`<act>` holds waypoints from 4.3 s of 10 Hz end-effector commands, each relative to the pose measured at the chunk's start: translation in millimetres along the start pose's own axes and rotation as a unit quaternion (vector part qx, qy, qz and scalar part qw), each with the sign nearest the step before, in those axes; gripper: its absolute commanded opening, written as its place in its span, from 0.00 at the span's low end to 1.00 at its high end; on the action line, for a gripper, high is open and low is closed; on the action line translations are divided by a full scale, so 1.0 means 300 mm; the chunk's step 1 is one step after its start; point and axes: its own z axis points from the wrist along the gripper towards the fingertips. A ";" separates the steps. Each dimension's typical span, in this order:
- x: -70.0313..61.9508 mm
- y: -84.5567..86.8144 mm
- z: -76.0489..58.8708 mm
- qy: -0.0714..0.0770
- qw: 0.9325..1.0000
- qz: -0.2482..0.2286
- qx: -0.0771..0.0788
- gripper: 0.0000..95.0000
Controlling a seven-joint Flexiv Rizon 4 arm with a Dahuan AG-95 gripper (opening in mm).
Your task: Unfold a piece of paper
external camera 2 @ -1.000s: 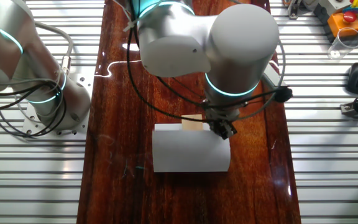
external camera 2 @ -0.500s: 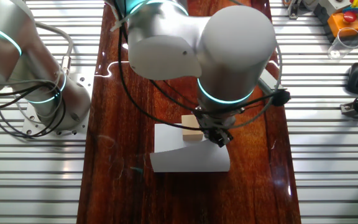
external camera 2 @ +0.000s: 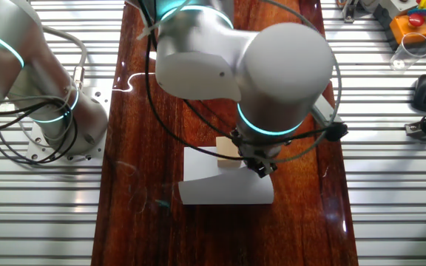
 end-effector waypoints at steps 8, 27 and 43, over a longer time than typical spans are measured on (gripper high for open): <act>0.229 -0.232 0.000 0.024 0.996 -0.084 0.020 0.00; 0.294 -0.312 0.140 0.010 0.999 -0.053 0.009 0.00; 0.294 -0.311 0.119 0.016 0.999 -0.043 0.012 0.00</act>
